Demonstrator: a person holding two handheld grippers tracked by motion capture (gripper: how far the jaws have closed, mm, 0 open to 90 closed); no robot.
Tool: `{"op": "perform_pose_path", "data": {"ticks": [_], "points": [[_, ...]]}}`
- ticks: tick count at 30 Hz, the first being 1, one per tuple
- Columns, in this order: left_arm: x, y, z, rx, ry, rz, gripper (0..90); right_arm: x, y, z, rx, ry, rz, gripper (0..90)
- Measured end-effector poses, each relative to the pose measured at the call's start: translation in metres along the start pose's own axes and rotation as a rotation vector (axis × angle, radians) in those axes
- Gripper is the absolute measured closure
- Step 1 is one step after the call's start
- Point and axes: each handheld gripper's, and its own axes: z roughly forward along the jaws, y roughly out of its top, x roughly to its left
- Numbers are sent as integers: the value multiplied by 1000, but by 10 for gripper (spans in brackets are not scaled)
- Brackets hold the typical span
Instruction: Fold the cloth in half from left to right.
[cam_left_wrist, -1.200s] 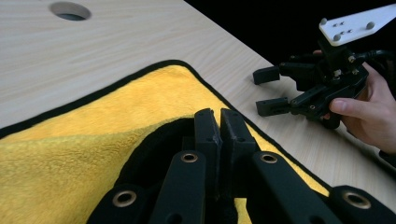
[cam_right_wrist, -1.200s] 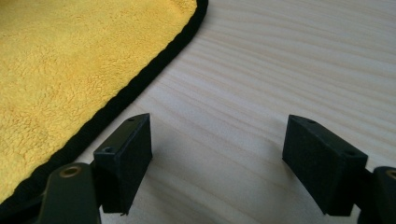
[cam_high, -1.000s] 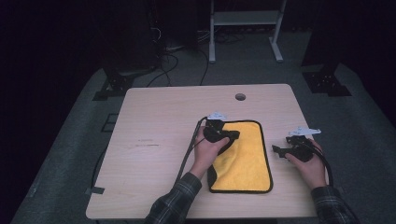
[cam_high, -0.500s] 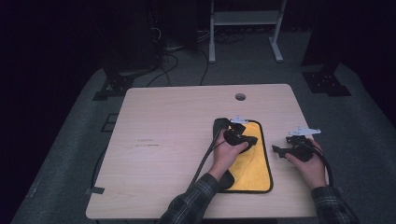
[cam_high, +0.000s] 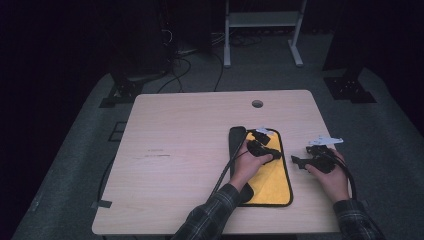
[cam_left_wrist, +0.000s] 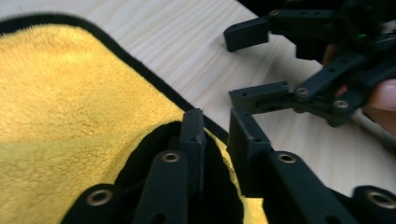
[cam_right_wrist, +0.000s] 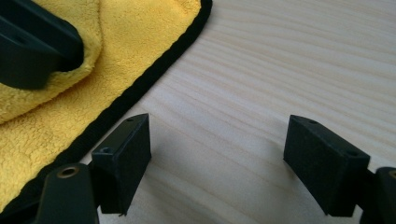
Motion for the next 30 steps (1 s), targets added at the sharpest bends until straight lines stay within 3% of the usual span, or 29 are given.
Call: {"op": "perform_pose_path", "data": {"ticks": [4,8,12,16,22,30], "points": [[1,5,-29,-41,16,29,649,0,0,0,1,1,2,218],[10,0,-67,-51,69,41,603,0,0,0,1,0,2,218],[23,-15,-98,-60,138,33,567,0,0,0,1,0,2,218],[34,-37,-117,-50,203,20,537,0,0,0,1,-1,2,218],[49,-59,-121,-14,250,-16,524,1,0,0,1,-2,4,218],[61,-66,-108,6,297,-46,527,0,0,0,0,-2,1,218]]}}
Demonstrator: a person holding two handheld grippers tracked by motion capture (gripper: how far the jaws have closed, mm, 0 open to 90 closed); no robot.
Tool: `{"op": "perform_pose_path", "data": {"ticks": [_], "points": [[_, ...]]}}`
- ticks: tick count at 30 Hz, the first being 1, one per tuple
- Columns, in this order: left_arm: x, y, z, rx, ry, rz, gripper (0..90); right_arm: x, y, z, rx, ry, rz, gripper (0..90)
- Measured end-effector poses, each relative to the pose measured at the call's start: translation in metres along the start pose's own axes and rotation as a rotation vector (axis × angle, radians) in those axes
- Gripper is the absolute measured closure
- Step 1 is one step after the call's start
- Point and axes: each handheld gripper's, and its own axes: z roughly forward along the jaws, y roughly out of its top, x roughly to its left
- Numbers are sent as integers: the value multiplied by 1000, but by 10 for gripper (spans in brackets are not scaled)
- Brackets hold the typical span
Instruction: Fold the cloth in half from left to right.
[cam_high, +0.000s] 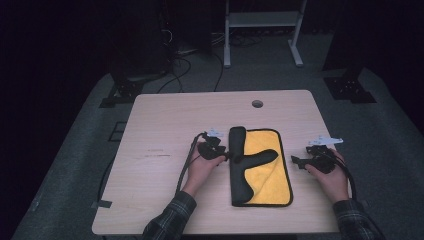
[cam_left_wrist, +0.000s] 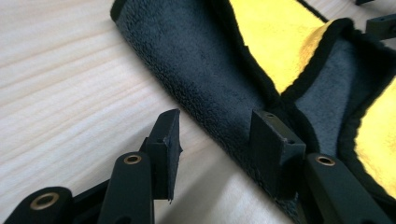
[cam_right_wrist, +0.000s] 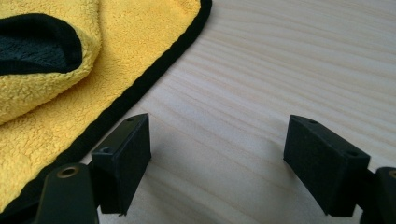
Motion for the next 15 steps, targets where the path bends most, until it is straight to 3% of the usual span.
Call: {"op": "perform_pose_path", "data": {"ticks": [7,9,12,15], "points": [[-15,-4,4,-4,-21,33,521,0,0,0,0,0,0,218],[-18,-6,2,4,-8,53,632,0,0,0,0,0,0,218],[-19,-9,1,2,-26,44,819,1,0,0,-1,1,-1,227],[-18,-10,-2,14,-43,32,862,4,0,-1,-8,8,-8,303]]}}
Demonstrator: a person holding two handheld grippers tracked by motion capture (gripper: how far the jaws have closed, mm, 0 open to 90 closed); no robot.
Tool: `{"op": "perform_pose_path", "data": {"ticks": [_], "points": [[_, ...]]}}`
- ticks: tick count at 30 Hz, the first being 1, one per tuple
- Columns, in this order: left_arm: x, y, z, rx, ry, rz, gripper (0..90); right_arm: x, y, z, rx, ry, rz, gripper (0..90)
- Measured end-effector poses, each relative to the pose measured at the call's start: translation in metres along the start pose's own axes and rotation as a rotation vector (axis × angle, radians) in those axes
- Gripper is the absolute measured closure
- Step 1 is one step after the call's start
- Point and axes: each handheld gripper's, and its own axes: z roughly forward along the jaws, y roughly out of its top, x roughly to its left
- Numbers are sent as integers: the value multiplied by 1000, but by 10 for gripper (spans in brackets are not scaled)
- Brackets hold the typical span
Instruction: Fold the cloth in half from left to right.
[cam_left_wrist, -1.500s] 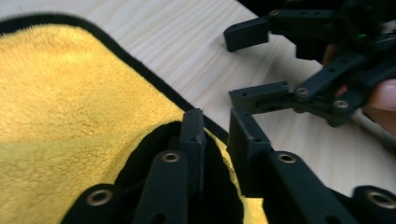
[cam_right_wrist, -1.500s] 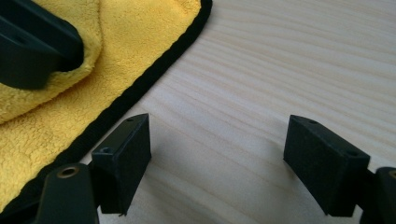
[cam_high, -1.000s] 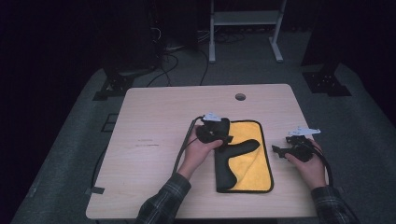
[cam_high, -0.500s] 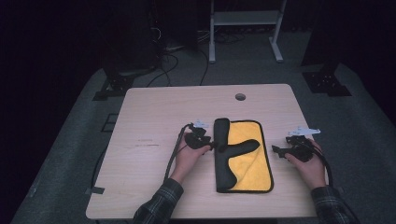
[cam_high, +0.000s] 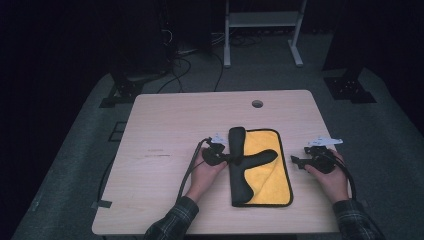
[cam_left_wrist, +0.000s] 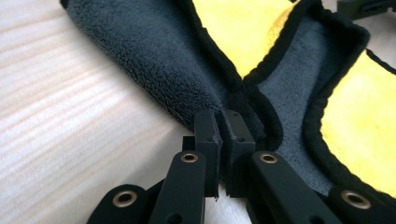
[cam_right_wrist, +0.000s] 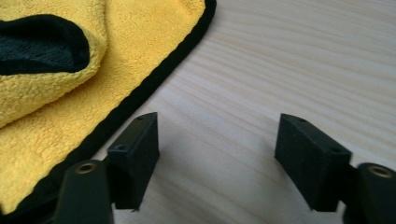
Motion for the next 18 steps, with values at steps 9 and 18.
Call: {"op": "perform_pose_path", "data": {"ticks": [9,18], "points": [[13,-17,-29,19,-33,-34,863,21,13,2,29,39,-61,363],[39,-30,-54,8,15,-74,863,56,36,-2,-24,131,-116,373]]}}
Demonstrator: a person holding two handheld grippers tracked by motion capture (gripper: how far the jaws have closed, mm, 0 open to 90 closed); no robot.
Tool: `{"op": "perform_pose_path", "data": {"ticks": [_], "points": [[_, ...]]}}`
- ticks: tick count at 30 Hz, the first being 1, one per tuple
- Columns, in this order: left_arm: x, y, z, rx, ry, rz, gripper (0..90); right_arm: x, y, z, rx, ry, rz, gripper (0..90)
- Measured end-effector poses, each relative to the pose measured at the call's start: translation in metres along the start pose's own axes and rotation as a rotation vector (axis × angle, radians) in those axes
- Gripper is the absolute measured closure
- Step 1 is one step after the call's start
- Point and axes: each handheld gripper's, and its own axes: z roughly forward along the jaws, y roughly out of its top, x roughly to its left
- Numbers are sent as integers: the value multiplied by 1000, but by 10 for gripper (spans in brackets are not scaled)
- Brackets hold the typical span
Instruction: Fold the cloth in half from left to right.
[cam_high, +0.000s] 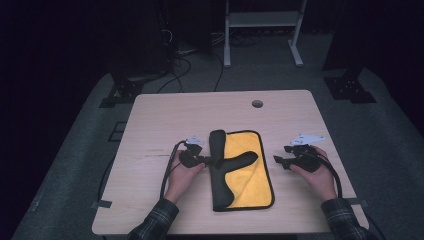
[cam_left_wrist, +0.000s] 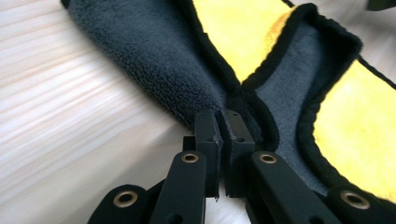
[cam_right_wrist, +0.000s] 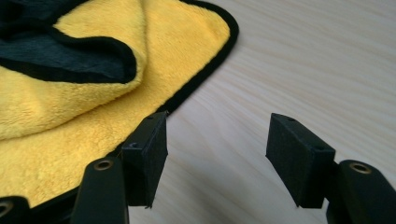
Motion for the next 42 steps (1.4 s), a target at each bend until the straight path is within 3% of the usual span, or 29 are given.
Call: {"op": "perform_pose_path", "data": {"ticks": [5,10,15,20,25,36,39,42], "points": [[11,-3,-5,-5,27,-4,860,15,14,3,-29,51,-26,380],[10,-5,-3,-7,48,20,819,27,30,12,-44,97,-42,402],[11,-6,-5,-13,76,39,704,42,51,28,-45,159,-70,424],[11,-6,-6,-13,136,71,550,62,65,49,-31,214,-107,438],[11,-7,-5,-18,164,80,467,84,76,76,20,249,-152,441],[11,-11,-4,-61,176,90,455,108,88,116,110,265,-229,478],[11,-13,-4,-77,176,93,456,114,87,123,124,230,-253,558],[11,-14,-3,-87,176,95,456,112,89,122,115,214,-236,755]]}}
